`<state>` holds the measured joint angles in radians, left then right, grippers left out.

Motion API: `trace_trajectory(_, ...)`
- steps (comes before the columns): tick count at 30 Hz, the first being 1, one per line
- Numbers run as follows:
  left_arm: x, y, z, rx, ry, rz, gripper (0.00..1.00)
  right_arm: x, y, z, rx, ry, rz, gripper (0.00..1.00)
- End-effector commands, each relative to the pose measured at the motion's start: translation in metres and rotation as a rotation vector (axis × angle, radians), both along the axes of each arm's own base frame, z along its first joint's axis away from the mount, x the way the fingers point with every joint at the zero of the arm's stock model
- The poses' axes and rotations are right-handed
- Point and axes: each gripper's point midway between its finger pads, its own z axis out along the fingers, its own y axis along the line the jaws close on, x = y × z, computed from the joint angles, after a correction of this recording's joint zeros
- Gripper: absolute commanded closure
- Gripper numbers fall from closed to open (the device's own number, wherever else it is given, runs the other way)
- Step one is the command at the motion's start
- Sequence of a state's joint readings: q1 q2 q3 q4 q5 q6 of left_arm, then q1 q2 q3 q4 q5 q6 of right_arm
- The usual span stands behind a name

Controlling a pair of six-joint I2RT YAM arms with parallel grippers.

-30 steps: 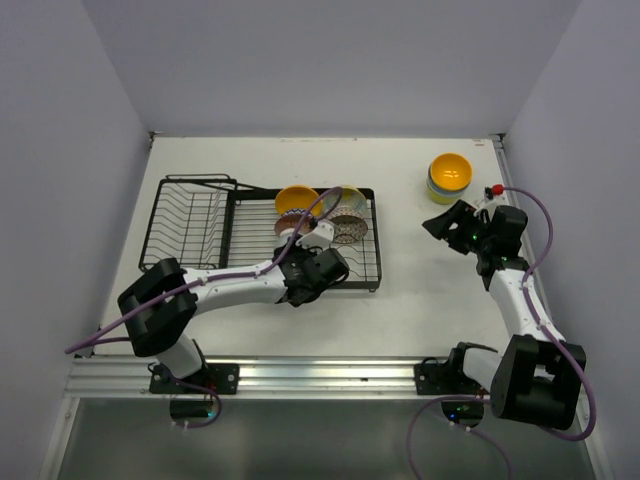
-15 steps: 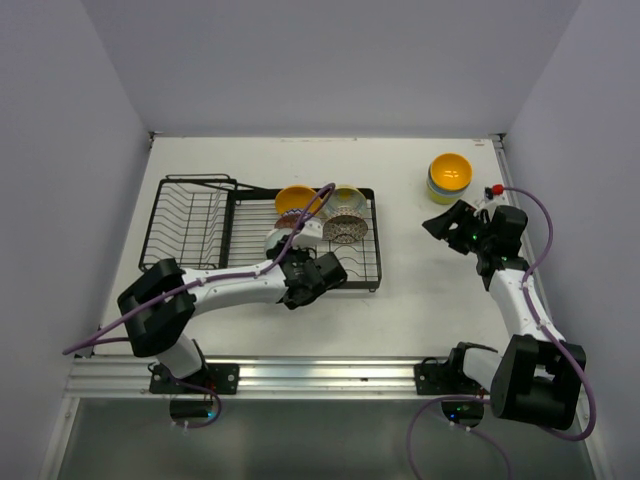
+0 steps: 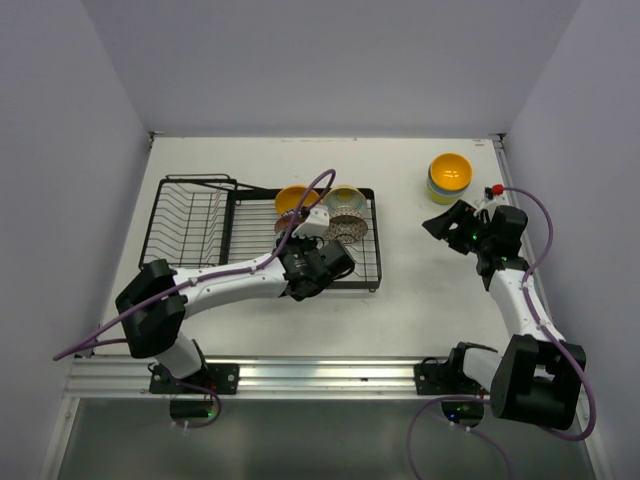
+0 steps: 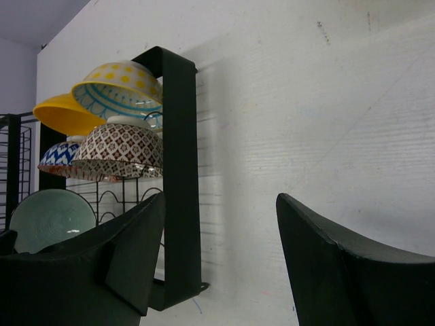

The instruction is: Unload the bowls from the dish rack

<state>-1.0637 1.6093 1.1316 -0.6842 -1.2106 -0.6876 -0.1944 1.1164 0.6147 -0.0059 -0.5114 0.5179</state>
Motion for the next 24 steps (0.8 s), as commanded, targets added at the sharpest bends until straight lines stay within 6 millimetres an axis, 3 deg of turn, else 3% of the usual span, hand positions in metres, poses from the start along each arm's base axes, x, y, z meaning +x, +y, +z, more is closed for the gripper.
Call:
trace_trajectory(1,0.005,-0.002,0.039,-0.092,-0.096,0.020,1.00,0.005,-0.002,0.009,-0.014,-0.050,-0.010,0.30)
trace_trajectory(5,0.009,-0.009,0.042,-0.160,-0.045,-0.018,1.00,0.004,0.001,0.009,-0.006,-0.049,0.001,0.31)
trace_trajectory(10,0.017,-0.021,0.046,-0.315,0.034,-0.097,1.00,0.005,0.006,0.012,0.012,-0.062,0.034,0.39)
trace_trajectory(14,0.021,-0.021,0.052,-0.346,0.056,-0.113,1.00,0.005,0.021,0.019,0.025,-0.094,0.092,0.40)
trace_trajectory(19,0.024,-0.029,0.059,-0.360,0.085,-0.164,1.00,0.000,0.070,0.030,0.018,-0.140,0.279,0.36)
trace_trajectory(22,0.023,-0.034,0.066,-0.384,0.089,-0.192,1.00,-0.019,0.121,0.037,0.010,-0.157,0.459,0.34)
trace_trajectory(24,0.023,-0.037,0.073,-0.409,0.083,-0.215,1.00,-0.027,0.138,0.042,0.014,-0.177,0.520,0.33)
